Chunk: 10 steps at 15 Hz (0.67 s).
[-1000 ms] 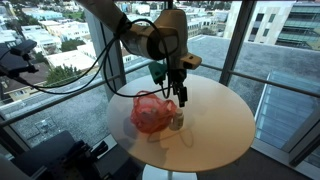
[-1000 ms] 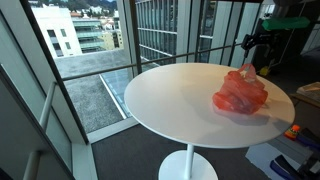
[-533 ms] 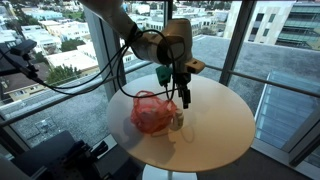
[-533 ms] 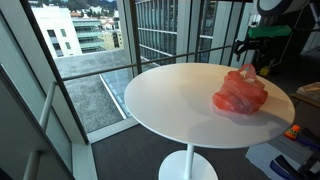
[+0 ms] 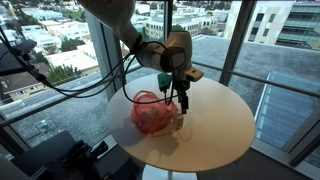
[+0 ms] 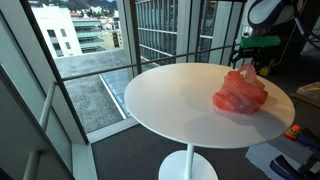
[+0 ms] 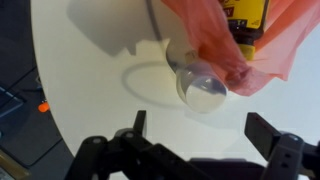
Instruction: Pick up the bottle on the table and put it in the plastic bag
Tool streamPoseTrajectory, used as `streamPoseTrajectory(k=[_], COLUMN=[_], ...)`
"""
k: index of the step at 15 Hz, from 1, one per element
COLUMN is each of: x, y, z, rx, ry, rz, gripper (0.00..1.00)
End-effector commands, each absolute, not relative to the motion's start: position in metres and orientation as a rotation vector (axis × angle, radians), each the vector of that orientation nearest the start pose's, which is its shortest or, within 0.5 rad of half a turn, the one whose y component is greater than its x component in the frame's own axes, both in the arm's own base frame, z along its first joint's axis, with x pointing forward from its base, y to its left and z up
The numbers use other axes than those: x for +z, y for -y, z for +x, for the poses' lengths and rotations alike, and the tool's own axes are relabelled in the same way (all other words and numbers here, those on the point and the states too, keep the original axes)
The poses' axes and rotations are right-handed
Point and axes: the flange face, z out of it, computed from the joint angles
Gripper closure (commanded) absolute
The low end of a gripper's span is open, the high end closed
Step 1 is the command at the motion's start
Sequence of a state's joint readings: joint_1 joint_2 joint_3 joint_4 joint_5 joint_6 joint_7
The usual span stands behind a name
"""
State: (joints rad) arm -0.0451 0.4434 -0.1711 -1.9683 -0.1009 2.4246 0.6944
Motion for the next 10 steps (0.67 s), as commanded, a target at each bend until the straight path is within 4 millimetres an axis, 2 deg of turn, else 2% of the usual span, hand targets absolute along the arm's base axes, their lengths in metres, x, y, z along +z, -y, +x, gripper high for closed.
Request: streamPoseTrajectory(k=[1, 10], x=[0.243, 0.228], y=[0.125, 0.126], z=[0.610, 0.608], rx=[-0.035, -0.016], ry=[-1.368, -1.482], rz=[-2.974, -2.905], gripper=[0.00, 0.00])
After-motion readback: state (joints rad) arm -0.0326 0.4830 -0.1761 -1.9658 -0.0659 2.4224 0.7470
